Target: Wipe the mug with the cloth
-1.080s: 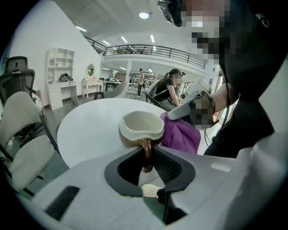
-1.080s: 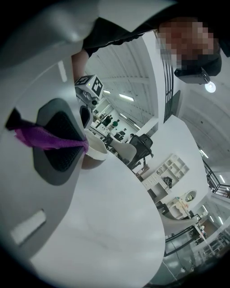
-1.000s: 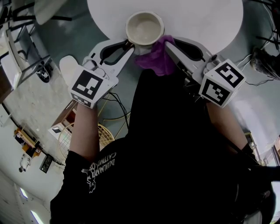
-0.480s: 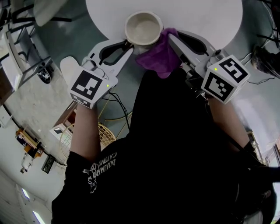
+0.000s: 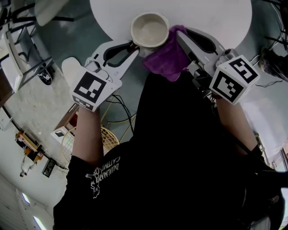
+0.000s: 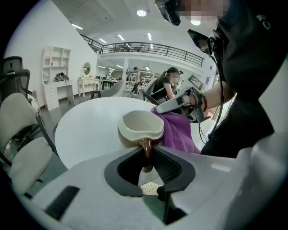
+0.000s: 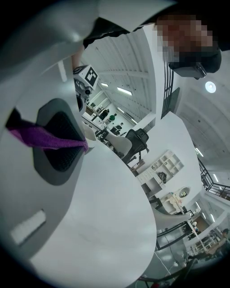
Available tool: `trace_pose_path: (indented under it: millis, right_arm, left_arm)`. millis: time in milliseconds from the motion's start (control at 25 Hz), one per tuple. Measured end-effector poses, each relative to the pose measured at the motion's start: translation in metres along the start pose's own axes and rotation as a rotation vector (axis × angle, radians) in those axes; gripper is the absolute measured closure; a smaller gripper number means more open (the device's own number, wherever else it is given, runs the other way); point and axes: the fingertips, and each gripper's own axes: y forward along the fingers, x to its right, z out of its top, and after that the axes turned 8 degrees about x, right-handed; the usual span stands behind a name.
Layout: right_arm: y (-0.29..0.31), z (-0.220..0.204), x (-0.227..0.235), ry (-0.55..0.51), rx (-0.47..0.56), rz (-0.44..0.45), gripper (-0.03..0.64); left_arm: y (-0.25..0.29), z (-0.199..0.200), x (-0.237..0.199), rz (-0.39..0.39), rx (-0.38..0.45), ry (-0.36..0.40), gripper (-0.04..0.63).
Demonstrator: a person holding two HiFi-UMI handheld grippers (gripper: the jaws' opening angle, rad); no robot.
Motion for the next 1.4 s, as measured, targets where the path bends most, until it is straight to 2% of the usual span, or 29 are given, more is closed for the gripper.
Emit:
trace_pose_path:
  millis: [1400]
  right_arm:
    - [0.023,0.019,0.014,-0.029,0.009,-0.016,0.581]
  left_arm:
    - [0.001,0.0,-0.001,-0.053,-0.034,0.035,0.529]
